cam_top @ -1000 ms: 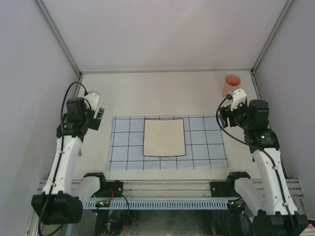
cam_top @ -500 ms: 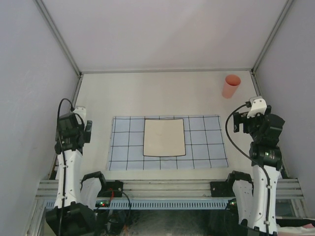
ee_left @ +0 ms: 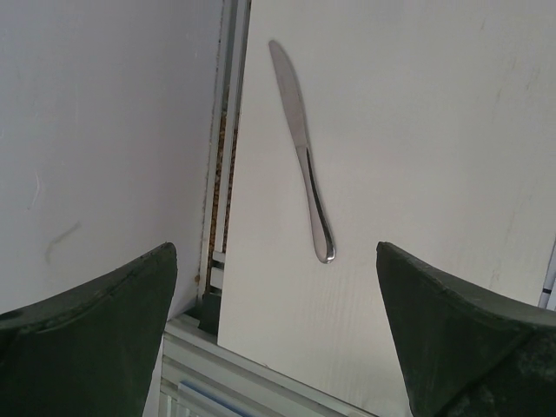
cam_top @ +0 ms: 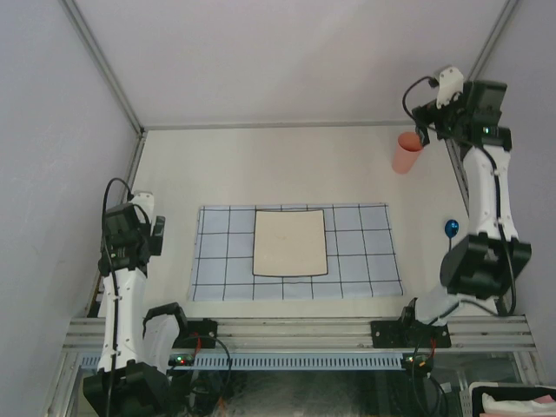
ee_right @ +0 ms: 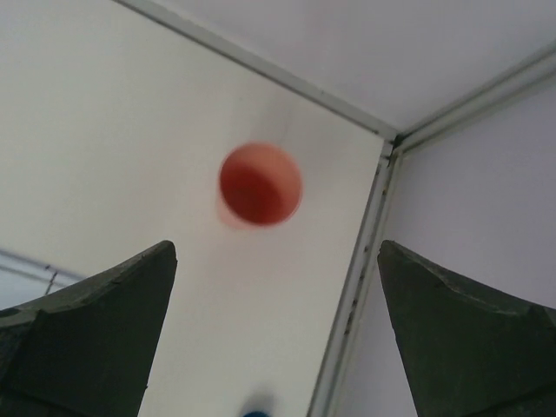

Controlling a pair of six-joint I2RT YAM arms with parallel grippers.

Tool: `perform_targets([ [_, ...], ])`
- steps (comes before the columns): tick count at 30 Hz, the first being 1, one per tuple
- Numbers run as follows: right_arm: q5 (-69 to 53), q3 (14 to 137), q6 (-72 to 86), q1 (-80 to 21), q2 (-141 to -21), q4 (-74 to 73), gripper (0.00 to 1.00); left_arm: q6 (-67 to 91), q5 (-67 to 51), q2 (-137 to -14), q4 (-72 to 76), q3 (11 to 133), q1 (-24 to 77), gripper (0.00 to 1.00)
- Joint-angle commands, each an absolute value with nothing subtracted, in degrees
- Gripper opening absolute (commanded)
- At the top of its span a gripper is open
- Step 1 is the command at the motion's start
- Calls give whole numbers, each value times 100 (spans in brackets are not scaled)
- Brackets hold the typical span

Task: Set the dinner table for one person
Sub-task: Pick up the cup at the center of the board.

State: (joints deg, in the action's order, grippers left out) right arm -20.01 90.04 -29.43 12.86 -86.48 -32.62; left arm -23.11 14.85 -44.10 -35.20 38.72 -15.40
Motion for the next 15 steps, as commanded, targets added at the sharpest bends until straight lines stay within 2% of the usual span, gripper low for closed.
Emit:
perform_targets([
  [1,-2001,11094,-3544,1206,-10136,-4737,100,-2408,1202,-4449,-3453,3995,-1595,100],
  [3,-2034,11676,-3578,1176,-10520,-4927,100,-2441,1155,-4500,-3439,4023,-1599,100],
  [7,-1529,11820,-4079,935,-10901,-4607,100,-2539,1046,-4688,-3462,4110,-1594,100],
  [12,-1438,13068,-4430,782,-11739,-5433,100,-2536,1109,-4935,-3463,4262,-1595,100],
  [15,-1291,13208,-4584,734,-11925,-5463,100,-2507,1107,-4984,-3403,4280,-1593,100],
])
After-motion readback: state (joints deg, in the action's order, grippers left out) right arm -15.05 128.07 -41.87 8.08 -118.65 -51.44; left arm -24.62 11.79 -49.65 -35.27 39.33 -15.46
